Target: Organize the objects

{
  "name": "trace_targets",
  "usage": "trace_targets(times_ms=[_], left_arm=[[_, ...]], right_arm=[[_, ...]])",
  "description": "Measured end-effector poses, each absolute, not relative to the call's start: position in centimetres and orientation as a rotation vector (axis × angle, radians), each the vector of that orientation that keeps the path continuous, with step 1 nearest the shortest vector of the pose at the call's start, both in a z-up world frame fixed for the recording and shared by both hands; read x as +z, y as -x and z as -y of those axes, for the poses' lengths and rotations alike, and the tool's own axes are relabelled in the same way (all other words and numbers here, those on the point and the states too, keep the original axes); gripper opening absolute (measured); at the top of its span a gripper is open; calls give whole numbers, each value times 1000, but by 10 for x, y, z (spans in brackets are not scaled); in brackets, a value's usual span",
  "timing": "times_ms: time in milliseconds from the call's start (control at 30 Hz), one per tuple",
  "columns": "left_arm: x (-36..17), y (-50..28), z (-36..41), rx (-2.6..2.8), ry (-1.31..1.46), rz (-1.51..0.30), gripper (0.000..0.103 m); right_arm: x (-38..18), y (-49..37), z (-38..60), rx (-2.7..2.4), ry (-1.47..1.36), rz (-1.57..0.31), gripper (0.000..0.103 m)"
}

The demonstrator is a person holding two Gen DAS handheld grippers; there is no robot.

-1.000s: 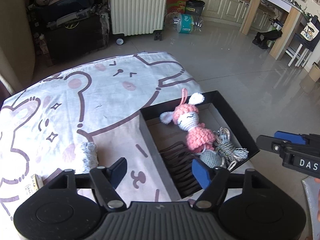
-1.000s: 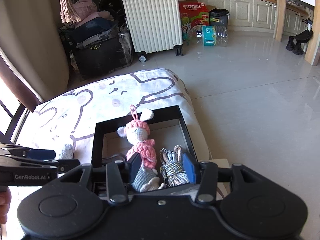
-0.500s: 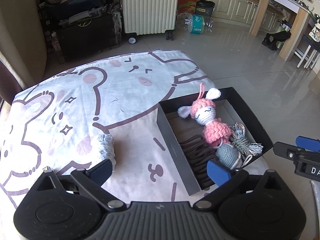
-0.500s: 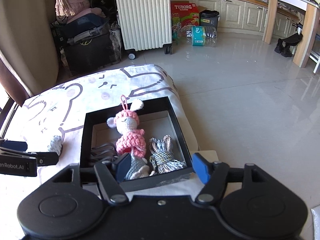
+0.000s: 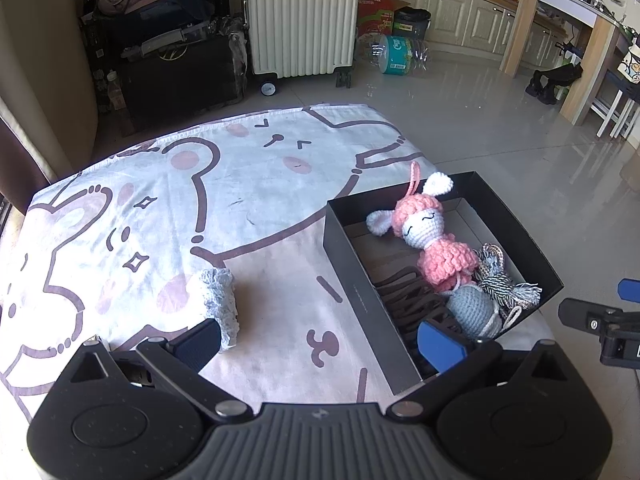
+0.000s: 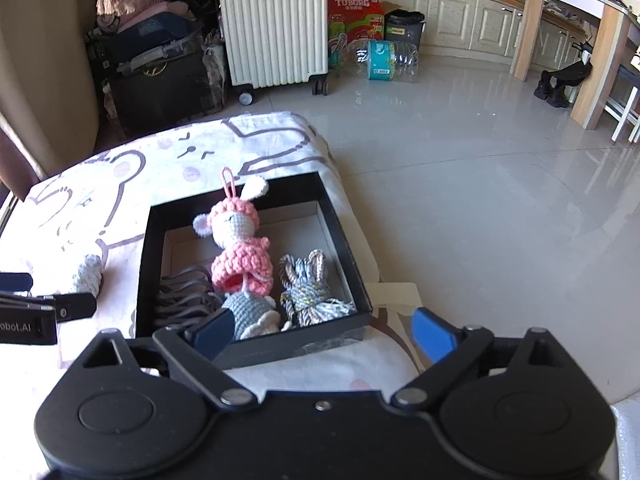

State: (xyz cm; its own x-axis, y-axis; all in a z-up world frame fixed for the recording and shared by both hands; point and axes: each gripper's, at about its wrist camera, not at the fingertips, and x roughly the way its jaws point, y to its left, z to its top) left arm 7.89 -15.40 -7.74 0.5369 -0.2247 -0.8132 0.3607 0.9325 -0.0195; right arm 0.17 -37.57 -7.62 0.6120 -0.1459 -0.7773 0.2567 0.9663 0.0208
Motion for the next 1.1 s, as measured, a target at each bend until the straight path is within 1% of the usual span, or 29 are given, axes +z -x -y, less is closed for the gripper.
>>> trace_targets(times_ms=[133,233,667,1100], left_arm=[[-79,-79,154,-354,-159,-949,103],[-80,-79,153,-357,-156,-951,103],[-83,-79,151,-354,-148,-958,103],[-83,-88,127,-299,-111,-963,103]], right_arm=[[-80,-2,374,-234,-135,-889,99],[-82,-2,374,-238,-136,-889,103],[-87,-4,373,-257,-134,-882,103],[-91,-13,368,-237,-146,-868,103]])
